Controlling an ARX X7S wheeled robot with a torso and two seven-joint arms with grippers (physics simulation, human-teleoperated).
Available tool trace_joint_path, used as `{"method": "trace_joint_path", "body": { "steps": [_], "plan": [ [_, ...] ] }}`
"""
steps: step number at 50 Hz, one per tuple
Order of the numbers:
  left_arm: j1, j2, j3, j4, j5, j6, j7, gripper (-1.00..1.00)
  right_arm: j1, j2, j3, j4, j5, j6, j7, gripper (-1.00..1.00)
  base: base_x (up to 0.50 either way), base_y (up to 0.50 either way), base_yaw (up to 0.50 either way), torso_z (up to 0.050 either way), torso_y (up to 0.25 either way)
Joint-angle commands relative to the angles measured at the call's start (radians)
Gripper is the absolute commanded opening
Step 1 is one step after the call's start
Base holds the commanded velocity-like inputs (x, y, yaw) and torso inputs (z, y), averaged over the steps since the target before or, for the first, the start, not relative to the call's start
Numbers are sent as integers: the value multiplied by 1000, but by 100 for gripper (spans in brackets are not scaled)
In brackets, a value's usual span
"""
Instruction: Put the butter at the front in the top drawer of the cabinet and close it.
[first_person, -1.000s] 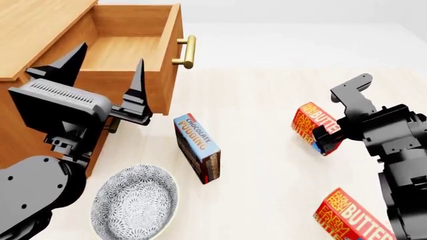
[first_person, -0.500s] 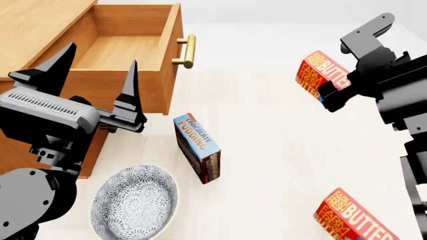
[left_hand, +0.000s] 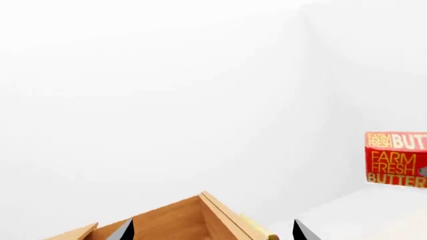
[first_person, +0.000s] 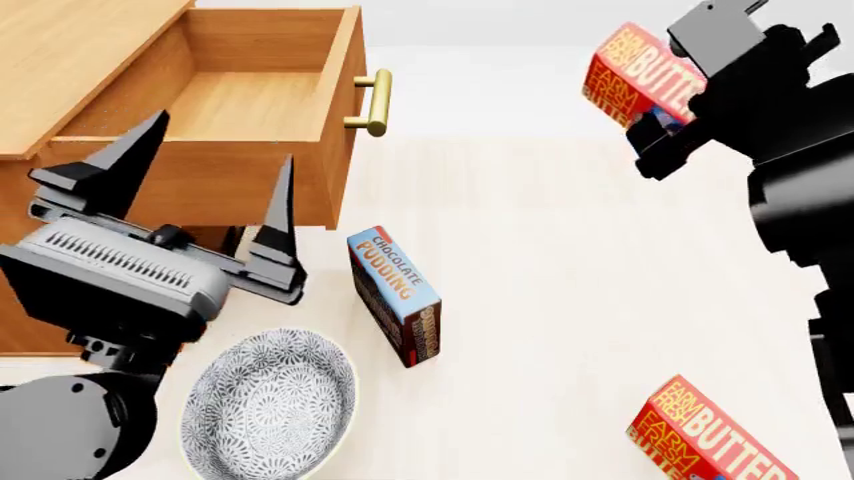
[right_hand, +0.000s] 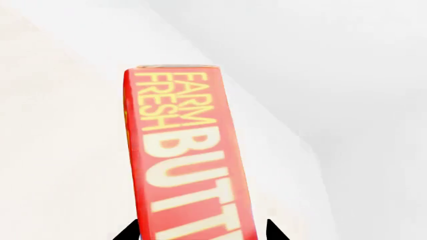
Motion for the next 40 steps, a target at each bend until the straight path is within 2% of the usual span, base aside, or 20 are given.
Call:
{"method": "trace_joint_path", "body": {
  "steps": [1, 3, 4, 7, 11, 13, 15, 21, 27, 35, 40],
  "plan": [
    [-81, 17, 43, 83, 47, -268, 47, 100, 12, 51, -50, -195, -158, -35, 102, -100, 0, 0, 0, 0, 0],
    [-195, 22, 5, 36, -72, -353, 168, 100, 14, 63, -66, -228, -182, -44, 114, -100, 0, 0, 0, 0, 0],
    [-245, 39, -3, -25, -87, -385, 248, 100, 14, 68, -73, -242, -190, -51, 117, -100, 0, 0, 0, 0, 11],
    [-361, 88, -24, -96, -125, -470, 380, 100, 17, 85, -111, -266, -232, -91, 138, -100, 0, 0, 0, 0, 0],
    [-429, 113, -8, -97, -113, -559, 441, 100, 27, 99, -146, -288, -274, -133, 160, -100, 0, 0, 0, 0, 2],
    [-602, 190, -32, -69, -172, -749, 484, 100, 30, 101, -151, -300, -284, -141, 167, -100, 0, 0, 0, 0, 0],
    [-702, 264, -50, -135, -207, -833, 546, 100, 33, 103, -155, -313, -291, -146, 169, -100, 0, 0, 0, 0, 0],
    [-705, 369, -23, -470, -107, -716, 770, 100, 34, 119, -184, -340, -321, -192, 185, -100, 0, 0, 0, 0, 2],
    [-731, 453, 31, -660, 14, -629, 920, 100, 36, 142, -210, -350, -350, -243, 203, -100, 0, 0, 0, 0, 2],
    [-760, 492, 102, -696, 133, -603, 975, 100, 27, 181, -241, -350, -392, -335, 256, -100, 0, 0, 0, 0, 1],
    [-767, 496, 142, -672, 198, -602, 972, 100, 22, 191, -245, -363, -416, -316, 263, -100, 0, 0, 0, 0, 2]
  ]
}}
